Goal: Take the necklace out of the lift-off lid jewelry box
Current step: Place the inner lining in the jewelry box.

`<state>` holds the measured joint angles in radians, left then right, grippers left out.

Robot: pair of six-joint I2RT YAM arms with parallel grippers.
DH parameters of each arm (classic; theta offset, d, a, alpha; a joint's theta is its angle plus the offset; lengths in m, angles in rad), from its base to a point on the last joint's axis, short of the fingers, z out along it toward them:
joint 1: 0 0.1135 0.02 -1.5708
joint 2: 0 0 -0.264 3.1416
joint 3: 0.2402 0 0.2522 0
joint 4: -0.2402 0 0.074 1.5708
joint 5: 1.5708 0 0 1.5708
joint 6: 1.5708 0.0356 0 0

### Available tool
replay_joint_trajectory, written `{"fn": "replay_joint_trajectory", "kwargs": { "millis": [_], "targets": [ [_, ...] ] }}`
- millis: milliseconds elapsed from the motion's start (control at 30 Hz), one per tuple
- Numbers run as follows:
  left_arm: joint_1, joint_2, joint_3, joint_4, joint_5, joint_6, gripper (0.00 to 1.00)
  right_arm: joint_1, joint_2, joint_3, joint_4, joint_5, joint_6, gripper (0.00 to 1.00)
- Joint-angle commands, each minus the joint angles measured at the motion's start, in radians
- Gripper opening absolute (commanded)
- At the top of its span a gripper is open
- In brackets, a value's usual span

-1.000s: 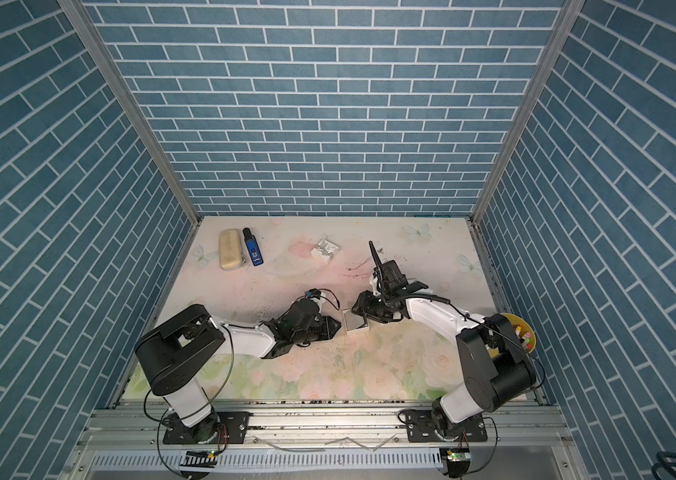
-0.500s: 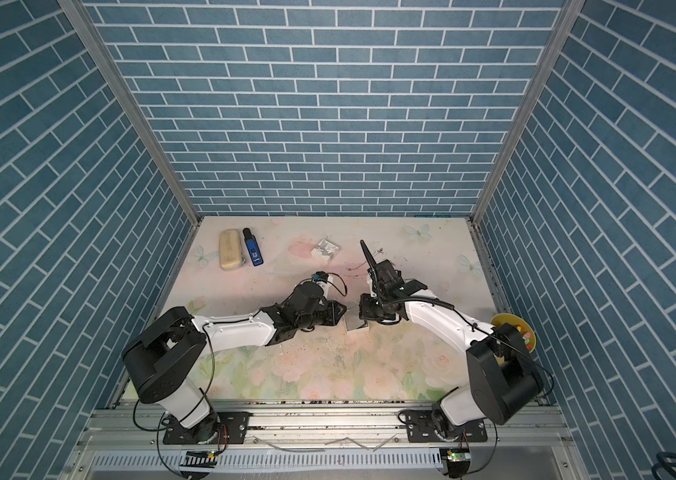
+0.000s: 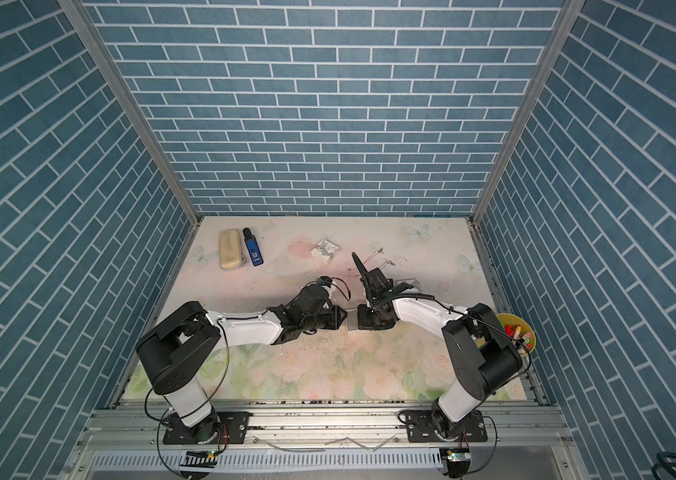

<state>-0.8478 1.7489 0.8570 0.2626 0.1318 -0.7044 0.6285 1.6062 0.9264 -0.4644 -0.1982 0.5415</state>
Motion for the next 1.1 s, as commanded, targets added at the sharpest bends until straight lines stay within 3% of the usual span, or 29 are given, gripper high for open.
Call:
{"fn": "replay_joint_trajectory", "kwargs": {
  "millis": [0, 100, 233, 600, 1067],
  "targets": [
    [-0.003, -0.027, -0.008, -0.019, -0.022, 0.025, 0.26, 0.002, -0.037, 0.025, -0.025, 0.018, -0.017, 0.02],
    [-0.004, -0.044, -0.009, -0.035, -0.036, 0.041, 0.26, 0.002, -0.076, 0.051, -0.066, 0.048, -0.017, 0.18],
    [-0.002, -0.052, 0.000, -0.060, -0.044, 0.058, 0.27, 0.003, -0.089, 0.084, -0.088, 0.066, -0.022, 0.26],
    [0.007, -0.048, 0.009, -0.076, -0.039, 0.072, 0.26, -0.004, 0.052, 0.183, -0.076, 0.047, -0.064, 0.22],
    [0.009, -0.056, -0.019, -0.072, -0.050, 0.068, 0.26, -0.014, 0.191, 0.137, 0.065, 0.002, -0.055, 0.22]
  ]
}}
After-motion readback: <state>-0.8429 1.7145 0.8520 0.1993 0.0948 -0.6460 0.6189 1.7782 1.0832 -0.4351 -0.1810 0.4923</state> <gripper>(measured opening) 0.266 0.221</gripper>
